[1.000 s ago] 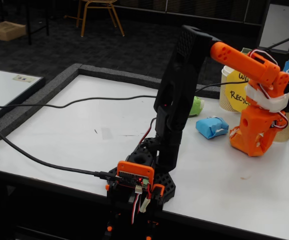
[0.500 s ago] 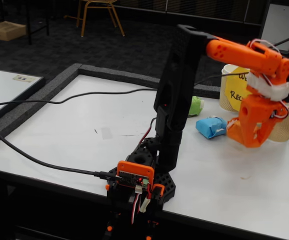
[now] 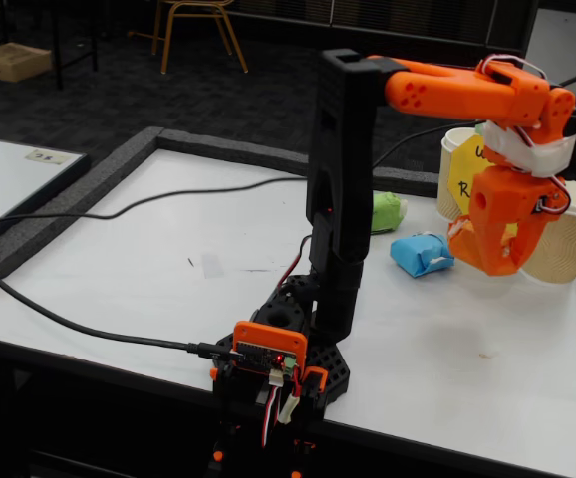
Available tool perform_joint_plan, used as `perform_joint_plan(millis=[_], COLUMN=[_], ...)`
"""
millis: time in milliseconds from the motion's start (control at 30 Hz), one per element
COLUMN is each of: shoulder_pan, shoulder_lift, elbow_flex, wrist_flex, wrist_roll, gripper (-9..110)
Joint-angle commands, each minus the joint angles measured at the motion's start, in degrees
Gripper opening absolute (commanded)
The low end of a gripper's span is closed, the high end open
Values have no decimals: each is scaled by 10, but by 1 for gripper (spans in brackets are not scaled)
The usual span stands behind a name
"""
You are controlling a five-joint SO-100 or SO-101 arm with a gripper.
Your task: Sort rubbish by color.
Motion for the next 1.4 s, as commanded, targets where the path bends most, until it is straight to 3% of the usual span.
perform_joint_plan(millis=[0, 467, 800, 1367], shoulder_pan=[-5, -8, -8, -9], shoulder_lift=[128, 306, 370, 325], elbow_flex=[-25, -145, -201, -58], wrist_flex=[8, 66, 23, -209], wrist_roll=[5, -61, -163, -551], gripper=[0, 0, 0, 0])
